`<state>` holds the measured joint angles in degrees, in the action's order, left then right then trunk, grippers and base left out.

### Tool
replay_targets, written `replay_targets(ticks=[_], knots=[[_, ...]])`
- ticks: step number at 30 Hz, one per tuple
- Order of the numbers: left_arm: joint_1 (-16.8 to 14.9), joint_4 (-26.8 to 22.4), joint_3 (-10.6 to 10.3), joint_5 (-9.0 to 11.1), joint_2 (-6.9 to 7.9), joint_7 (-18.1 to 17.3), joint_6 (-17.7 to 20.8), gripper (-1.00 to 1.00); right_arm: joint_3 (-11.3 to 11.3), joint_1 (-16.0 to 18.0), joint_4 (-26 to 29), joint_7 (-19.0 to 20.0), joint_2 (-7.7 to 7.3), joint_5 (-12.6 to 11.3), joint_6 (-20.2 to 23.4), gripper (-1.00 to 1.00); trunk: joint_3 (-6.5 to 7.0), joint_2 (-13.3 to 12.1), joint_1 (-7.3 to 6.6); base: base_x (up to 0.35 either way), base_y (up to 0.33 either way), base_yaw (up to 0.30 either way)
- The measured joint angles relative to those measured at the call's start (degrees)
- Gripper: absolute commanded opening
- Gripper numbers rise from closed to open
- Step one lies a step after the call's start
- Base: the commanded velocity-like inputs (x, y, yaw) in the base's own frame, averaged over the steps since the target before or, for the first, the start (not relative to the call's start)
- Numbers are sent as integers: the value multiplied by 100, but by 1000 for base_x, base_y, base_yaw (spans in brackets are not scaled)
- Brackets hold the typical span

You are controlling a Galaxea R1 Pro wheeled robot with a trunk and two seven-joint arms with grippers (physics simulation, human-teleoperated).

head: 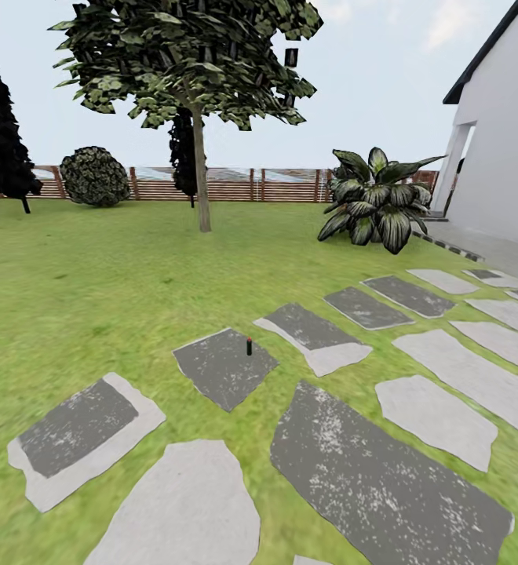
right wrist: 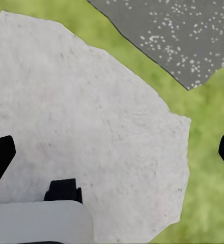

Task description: In the garden, pick up the pesticide atomizer on the floor and spray pesticide onto both trees until each tree trunk is fully covered.

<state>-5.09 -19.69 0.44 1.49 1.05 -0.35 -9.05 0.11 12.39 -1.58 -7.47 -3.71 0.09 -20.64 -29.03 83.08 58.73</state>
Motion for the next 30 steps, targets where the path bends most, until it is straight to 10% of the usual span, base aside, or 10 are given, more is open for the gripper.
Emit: replay_targets(ticks=[24,30], knots=[[-1,-53,-21,4,-7,-3,-40,100,7,0,-7,-3,0,0,-2,100,0,0,0,311,-46,0],[-1,-1816,-62,20,-76,-12,-330,100,7,0,-2,-2,2,0,-2,100,1,0,0,185,-54,0]])
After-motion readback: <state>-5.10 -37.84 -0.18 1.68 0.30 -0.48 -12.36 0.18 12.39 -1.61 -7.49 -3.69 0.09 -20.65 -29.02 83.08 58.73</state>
